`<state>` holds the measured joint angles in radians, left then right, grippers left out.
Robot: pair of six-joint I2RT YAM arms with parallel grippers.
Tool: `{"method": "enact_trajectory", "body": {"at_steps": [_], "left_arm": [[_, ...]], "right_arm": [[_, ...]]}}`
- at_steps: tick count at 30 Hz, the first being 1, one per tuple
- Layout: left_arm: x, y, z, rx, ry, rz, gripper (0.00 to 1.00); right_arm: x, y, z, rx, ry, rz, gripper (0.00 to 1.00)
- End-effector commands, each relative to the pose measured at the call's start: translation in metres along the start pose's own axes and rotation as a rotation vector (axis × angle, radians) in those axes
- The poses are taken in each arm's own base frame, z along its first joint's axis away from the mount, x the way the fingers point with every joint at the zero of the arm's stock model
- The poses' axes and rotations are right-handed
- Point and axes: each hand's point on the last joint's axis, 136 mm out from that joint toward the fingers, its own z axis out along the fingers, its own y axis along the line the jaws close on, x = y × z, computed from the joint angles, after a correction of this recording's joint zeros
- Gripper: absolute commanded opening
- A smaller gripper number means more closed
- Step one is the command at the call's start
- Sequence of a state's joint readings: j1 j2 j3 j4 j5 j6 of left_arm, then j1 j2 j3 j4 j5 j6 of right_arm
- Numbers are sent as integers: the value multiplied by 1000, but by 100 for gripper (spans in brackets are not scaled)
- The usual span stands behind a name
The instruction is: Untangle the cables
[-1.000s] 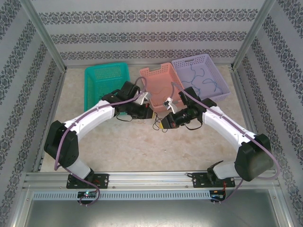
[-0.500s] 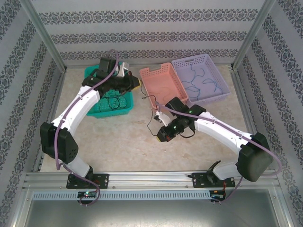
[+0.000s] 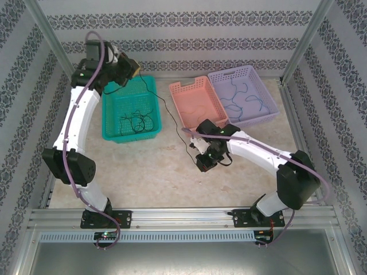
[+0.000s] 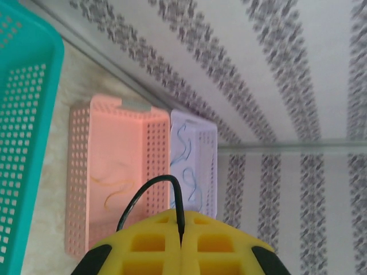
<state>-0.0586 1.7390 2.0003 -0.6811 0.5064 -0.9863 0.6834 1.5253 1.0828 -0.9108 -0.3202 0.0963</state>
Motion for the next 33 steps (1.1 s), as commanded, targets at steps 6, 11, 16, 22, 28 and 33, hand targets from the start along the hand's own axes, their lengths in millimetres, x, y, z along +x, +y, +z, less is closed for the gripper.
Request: {"method": "enact_trajectory", "body": {"at_steps": [6,11,16,22,28,33], "left_arm": [[-53,-10,-21,4,-134,-110,0],[-71,4,-24,-26,-176,-209,0],[-94,13,-34,-43,-237,-276,0],[-111,16,-38,-7,-253,-330,0],[-124,24,-42,1,-276,-370,0],[-134,29,-46,1,-292,-389,0]], "right_arm": [[12,-35,-4,261,122,-71,0],[5,-50,-11,442,131,-162,0],[4,-44,-11,583,127,-320,0],[9,-36,-5,683,144,-468,0],[9,-31,-1,751,143,-564,0],[1,-17,-2,778,80,-659,0]]}}
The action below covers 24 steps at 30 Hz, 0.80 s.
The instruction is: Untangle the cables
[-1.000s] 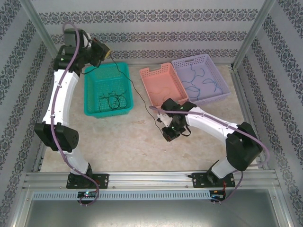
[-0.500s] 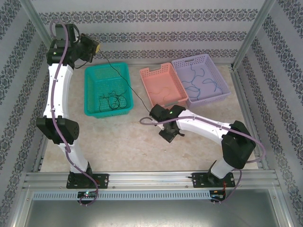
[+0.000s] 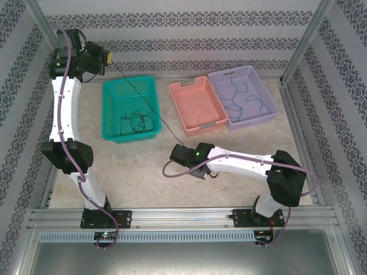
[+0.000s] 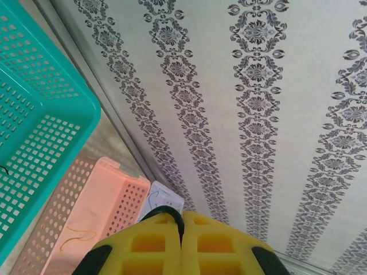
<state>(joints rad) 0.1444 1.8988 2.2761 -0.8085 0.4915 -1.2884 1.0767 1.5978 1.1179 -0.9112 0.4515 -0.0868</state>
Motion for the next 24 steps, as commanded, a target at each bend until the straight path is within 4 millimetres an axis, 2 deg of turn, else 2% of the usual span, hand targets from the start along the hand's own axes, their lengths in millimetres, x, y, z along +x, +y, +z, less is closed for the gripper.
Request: {"method": "enact_trajectory", "body": {"at_steps": [1,7,11,15,20,24], "left_arm": [[-32,-18,-11,66,-89,-3,0],[-31,-5,20,66,-34,29,0],[-32,10,45,53,-6,58,0],[-35,27,72,43,5,86,0],[-43,56,108,5,21,100,0],[-45,82,134,-41,44,90,0]], "right_arm": [[10,3,-7,42,7,-109,0],[-44,11,-58,-84,-302,-72,0],[-80,17,-78,-199,-416,-74,0],[-129,9,-100,-351,-537,22,0],[-184,-4,-102,-466,-574,104,0],[-220,-15,-90,-545,-576,181,0]]}}
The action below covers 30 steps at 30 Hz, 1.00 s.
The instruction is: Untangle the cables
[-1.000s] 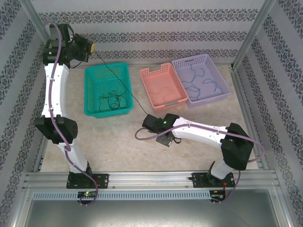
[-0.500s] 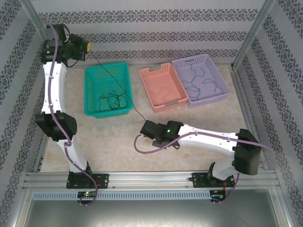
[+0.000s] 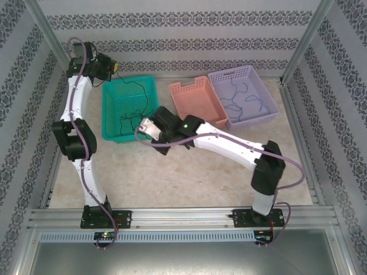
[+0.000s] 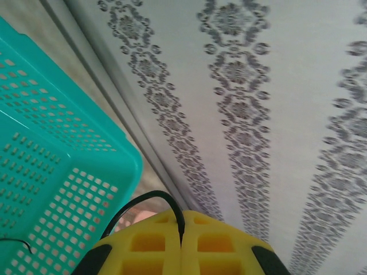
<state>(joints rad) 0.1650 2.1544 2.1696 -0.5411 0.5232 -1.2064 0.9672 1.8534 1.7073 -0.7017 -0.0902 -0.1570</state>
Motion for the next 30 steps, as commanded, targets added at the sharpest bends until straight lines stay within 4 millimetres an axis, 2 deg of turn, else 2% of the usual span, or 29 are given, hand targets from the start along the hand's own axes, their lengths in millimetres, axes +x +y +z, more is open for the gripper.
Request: {"method": "enact_trajectory", "body": {"at_steps": [1,4,7,14,15,16,17,18,19,20,26,30], "left_arm": [[-6,6,15,-4,-6,65,0],[-11,32,26,-83,-22,85,0],[-9,50,40,-109,-5,74,0],[-10,60,58,-107,14,73,0],[-10,60,59,-110,17,72,3],[-9,60,58,-113,21,76,14],[-8,56,54,-107,23,88,28],[-7,51,50,-100,20,103,41],[-5,45,43,-98,12,121,56],[-3,38,34,-94,1,137,63],[7,-3,-15,-59,-70,231,86],[14,-14,-43,-80,-99,275,87]], "right_arm": [[-17,0,18,-113,-18,108,0],[-28,-17,34,-129,-9,185,0],[-31,-31,50,-128,12,245,0],[-23,-62,81,-94,74,382,0],[-22,-63,83,-90,84,388,0],[-23,-63,84,-89,91,393,12],[-25,-64,82,-89,92,403,26],[-28,-65,79,-86,85,412,36],[-33,-67,74,-88,66,423,43],[-39,-68,66,-89,41,438,45],[-64,-90,12,-77,-95,548,47],[-68,-101,-19,-55,-163,594,47]]}}
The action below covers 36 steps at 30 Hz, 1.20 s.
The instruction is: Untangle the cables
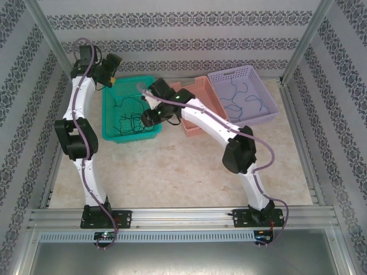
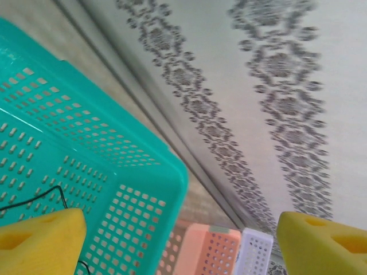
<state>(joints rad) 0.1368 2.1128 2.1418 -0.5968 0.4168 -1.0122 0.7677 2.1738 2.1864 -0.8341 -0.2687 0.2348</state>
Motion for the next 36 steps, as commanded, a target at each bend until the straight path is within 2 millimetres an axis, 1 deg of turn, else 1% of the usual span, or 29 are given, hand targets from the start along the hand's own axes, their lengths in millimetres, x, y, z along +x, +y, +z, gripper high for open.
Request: {"method": "enact_trajectory", "body": {"at_steps": [1,3,4,6,7,9,10,12,13,15,16,17,18,20,22,23,25,27,29,30,31,32,33,34,35,36], "left_arm": [[3,-22,-47,-16,-61,98,88],[9,-24,-64,-36,-80,131,88],[14,-23,-72,-49,-84,147,88],[22,-20,-90,-70,-96,166,88],[26,-16,-99,-80,-104,174,88],[34,-8,-118,-97,-128,187,88],[39,-6,-130,-96,-150,206,88],[50,7,-148,-119,-187,246,89],[57,16,-157,-135,-203,267,99],[71,35,-168,-163,-211,294,100],[79,48,-174,-183,-206,299,100],[87,64,-177,-211,-195,293,100],[94,73,-183,-220,-187,293,100],[117,100,-186,-243,-124,308,100],[134,123,-189,-273,-75,313,100],[140,134,-192,-290,-62,315,100],[145,155,-200,-343,-76,320,100],[136,182,-215,-475,-156,308,100],[113,220,-244,-713,-336,266,100],[105,230,-251,-770,-399,280,100],[99,233,-248,-780,-432,332,100],[96,234,-240,-774,-431,416,100],[93,231,-229,-750,-427,513,100],[90,234,-221,-768,-424,598,100],[89,241,-216,-796,-419,651,100],[88,244,-209,-799,-413,710,100]], "right_arm": [[-25,2,-52,-11,-133,65,47],[-26,-10,-71,17,-185,105,47],[-26,-16,-83,32,-220,123,47],[-21,-33,-104,83,-277,168,48],[-18,-43,-118,120,-311,196,48],[-6,-66,-144,198,-372,260,49],[3,-81,-159,251,-407,301,51],[25,-106,-189,334,-473,389,56],[38,-119,-204,372,-502,432,58],[67,-141,-228,449,-544,511,66],[83,-152,-238,485,-562,549,81],[98,-162,-245,507,-568,587,98],[112,-169,-250,522,-571,626,98],[144,-186,-255,556,-537,722,98],[169,-194,-254,595,-483,752,98],[180,-197,-254,627,-462,749,98],[198,-204,-261,714,-460,742,98],[221,-221,-278,887,-509,789,98],[234,-240,-292,1030,-570,774,98],[236,-248,-294,1059,-576,745,98],[233,-256,-293,1085,-590,672,98],[232,-264,-295,1141,-611,618,98],[232,-270,-295,1182,-618,564,98],[232,-278,-291,1221,-617,508,98],[234,-287,-284,1239,-598,462,98],[237,-295,-275,1237,-570,449,98]]}}
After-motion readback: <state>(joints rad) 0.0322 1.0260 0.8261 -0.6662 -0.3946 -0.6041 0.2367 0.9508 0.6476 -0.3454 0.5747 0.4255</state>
